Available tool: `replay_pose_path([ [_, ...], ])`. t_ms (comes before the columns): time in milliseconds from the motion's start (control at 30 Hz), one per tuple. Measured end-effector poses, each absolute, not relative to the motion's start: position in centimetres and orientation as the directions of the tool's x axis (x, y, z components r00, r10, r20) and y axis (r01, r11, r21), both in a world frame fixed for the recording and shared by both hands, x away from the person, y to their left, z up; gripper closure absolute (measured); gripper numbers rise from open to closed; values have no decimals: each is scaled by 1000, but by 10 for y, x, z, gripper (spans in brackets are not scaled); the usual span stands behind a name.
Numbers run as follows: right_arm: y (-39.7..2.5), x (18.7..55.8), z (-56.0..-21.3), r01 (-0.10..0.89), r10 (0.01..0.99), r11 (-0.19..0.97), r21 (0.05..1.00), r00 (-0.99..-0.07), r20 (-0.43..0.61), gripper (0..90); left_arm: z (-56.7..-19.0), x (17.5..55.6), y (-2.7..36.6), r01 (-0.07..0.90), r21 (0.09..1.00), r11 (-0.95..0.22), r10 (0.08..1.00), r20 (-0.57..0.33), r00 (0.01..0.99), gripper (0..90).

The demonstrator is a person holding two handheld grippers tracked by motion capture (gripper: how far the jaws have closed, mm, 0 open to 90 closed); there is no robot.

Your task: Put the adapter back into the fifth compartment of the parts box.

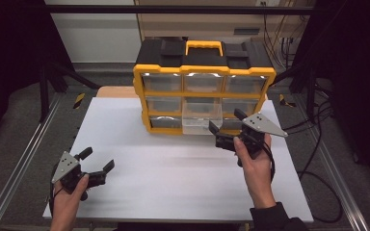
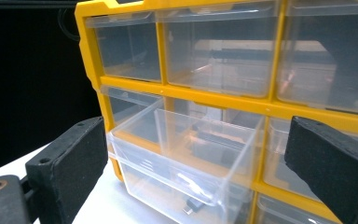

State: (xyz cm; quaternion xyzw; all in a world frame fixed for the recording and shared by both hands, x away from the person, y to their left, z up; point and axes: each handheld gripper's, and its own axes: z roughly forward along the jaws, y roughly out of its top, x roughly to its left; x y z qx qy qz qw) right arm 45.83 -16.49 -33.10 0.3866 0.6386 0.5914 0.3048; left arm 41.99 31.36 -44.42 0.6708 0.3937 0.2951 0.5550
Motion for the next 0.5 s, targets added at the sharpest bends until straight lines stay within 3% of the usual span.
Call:
replay_pose_path([
  [500,-189,446,-342,143,858,3,990,-508,71,35,-442,419,314,195,978,-72,855,-40,517,17],
])
